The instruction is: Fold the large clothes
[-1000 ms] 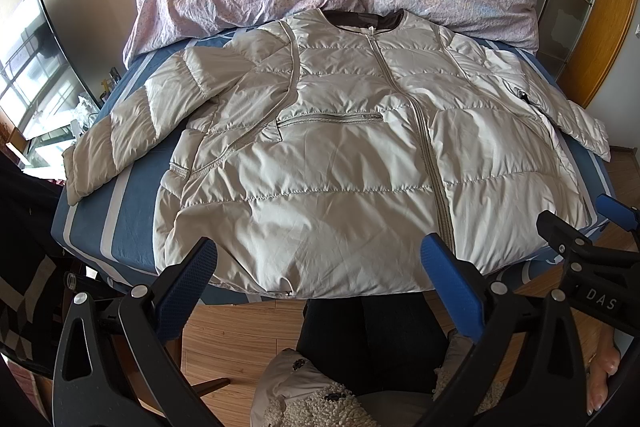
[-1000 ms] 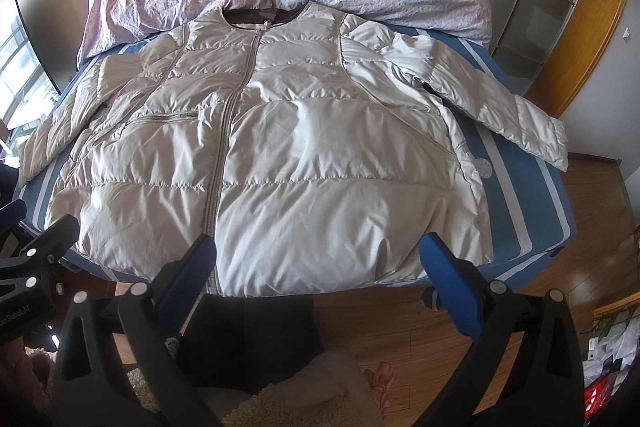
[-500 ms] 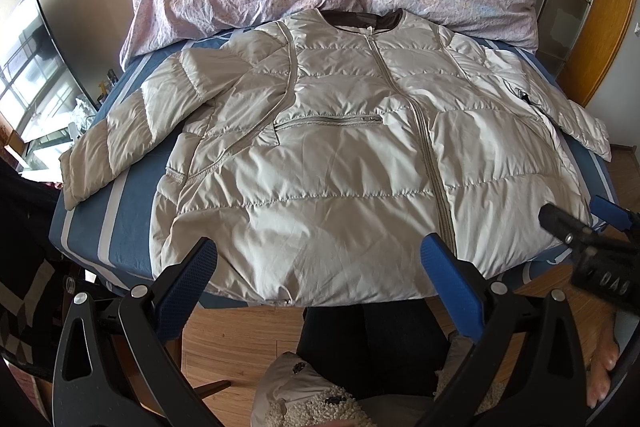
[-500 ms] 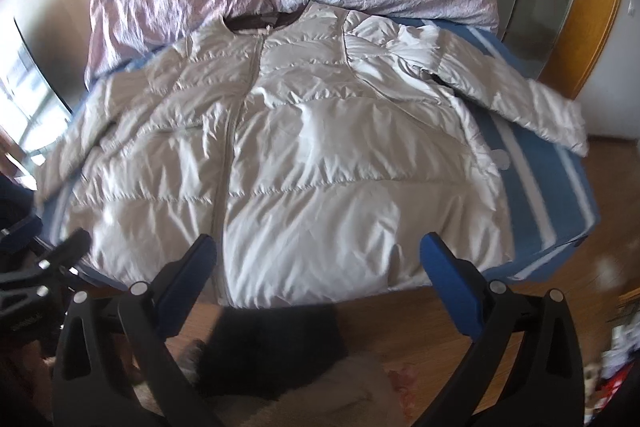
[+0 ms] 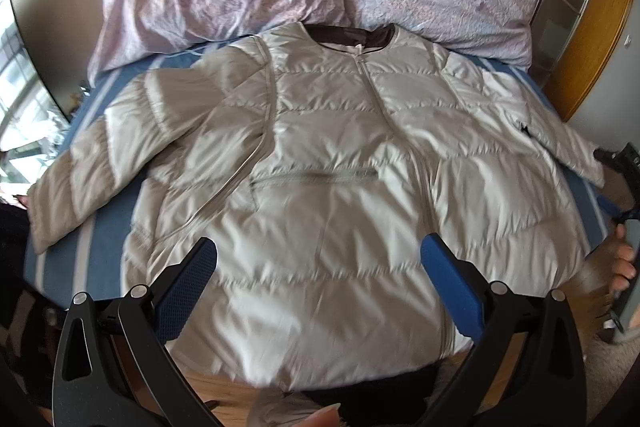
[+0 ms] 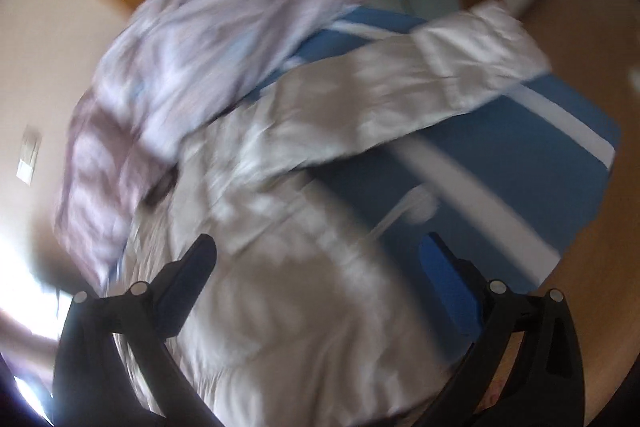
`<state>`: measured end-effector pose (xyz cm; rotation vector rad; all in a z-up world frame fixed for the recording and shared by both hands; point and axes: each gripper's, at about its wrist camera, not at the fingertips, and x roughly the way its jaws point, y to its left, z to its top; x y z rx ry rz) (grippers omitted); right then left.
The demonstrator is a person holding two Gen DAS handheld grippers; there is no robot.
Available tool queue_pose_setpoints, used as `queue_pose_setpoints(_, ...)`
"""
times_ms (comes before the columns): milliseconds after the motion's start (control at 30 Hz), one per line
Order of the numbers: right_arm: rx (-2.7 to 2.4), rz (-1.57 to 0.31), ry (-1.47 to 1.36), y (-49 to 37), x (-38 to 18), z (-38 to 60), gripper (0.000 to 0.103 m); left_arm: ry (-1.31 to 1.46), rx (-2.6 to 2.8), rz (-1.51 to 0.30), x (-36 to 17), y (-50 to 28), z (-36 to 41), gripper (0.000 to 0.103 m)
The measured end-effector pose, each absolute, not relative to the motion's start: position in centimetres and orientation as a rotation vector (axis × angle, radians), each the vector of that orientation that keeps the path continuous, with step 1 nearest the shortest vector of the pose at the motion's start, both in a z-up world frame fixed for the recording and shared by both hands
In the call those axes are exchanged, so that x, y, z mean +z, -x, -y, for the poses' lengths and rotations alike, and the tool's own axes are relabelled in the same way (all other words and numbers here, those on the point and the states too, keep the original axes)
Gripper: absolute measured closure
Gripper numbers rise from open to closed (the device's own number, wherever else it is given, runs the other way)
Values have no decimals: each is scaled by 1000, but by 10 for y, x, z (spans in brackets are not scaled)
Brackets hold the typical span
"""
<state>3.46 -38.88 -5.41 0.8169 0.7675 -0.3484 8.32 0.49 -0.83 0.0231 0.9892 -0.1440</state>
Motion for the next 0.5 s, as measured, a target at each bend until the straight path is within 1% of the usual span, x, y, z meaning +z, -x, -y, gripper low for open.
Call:
queue_pose_setpoints(33, -375, -765, -860, -37, -62, 405, 2, -7, -152, -995, -10, -92, -6, 1)
queue_pose_setpoints(100, -410, -751, -985, -37, -79, 439, 9, 11, -162, -1005, -14, -104, -7, 1)
queue_pose_setpoints(167, -434, -734, -1088, -37, -94, 468, 19, 30, -177, -1023, -19, -116, -7, 1)
queue_pose_setpoints(333, -522, -684, -1204, -39, -117, 518, 21, 32, -225, -1067, -30, -140, -1, 1)
queue_pose_setpoints(500, -544, -646, -1300, -43, -137, 550, 29, 29, -258, -1059, -32, -150, 3, 1)
